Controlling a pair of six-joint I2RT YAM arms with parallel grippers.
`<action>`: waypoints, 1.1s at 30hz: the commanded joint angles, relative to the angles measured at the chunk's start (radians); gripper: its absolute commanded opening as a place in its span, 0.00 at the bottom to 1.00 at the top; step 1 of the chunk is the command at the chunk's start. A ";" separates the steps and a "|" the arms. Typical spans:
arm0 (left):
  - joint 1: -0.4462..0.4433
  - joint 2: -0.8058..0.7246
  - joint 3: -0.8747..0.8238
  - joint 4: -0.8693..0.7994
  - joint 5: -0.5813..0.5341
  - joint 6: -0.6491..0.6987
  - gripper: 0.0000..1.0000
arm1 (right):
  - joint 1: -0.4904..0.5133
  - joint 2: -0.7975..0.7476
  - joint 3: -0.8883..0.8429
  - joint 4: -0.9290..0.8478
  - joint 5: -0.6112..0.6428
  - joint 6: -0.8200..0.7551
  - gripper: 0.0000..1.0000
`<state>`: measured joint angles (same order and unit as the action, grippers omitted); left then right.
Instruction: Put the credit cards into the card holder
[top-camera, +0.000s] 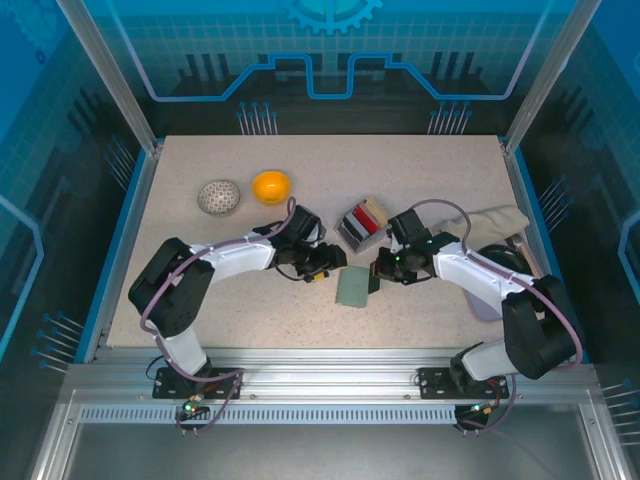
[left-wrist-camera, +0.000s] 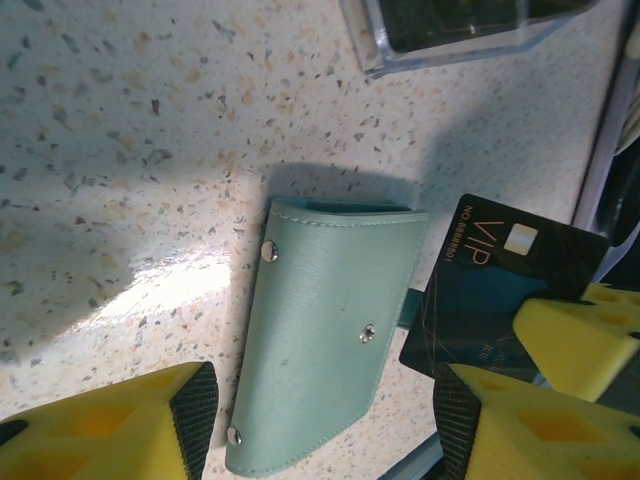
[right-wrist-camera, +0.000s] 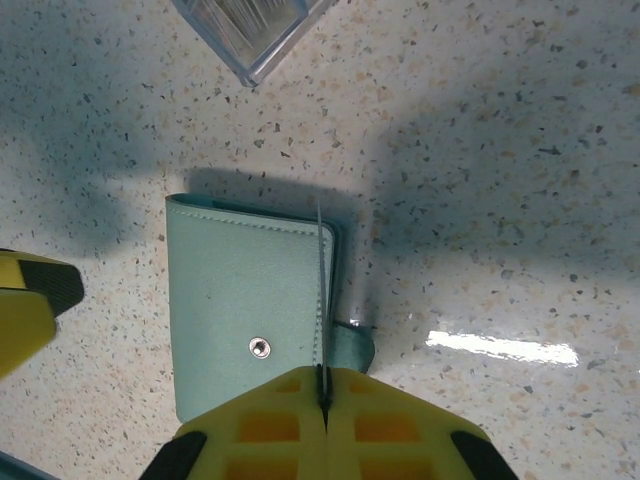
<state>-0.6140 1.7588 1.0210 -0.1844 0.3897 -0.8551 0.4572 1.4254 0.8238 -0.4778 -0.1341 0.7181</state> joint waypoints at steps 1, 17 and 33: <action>-0.012 0.037 0.044 -0.023 0.032 0.031 0.62 | -0.011 0.030 -0.021 0.009 0.010 0.007 0.01; -0.054 0.137 0.081 0.016 0.067 0.027 0.62 | -0.031 -0.006 -0.043 0.134 -0.166 0.053 0.02; -0.059 0.057 0.027 0.166 0.094 -0.013 0.75 | -0.075 -0.074 -0.013 0.094 -0.247 0.042 0.02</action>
<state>-0.6651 1.8774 1.0714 -0.0708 0.4507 -0.8566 0.3977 1.3689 0.7929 -0.3843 -0.3290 0.7559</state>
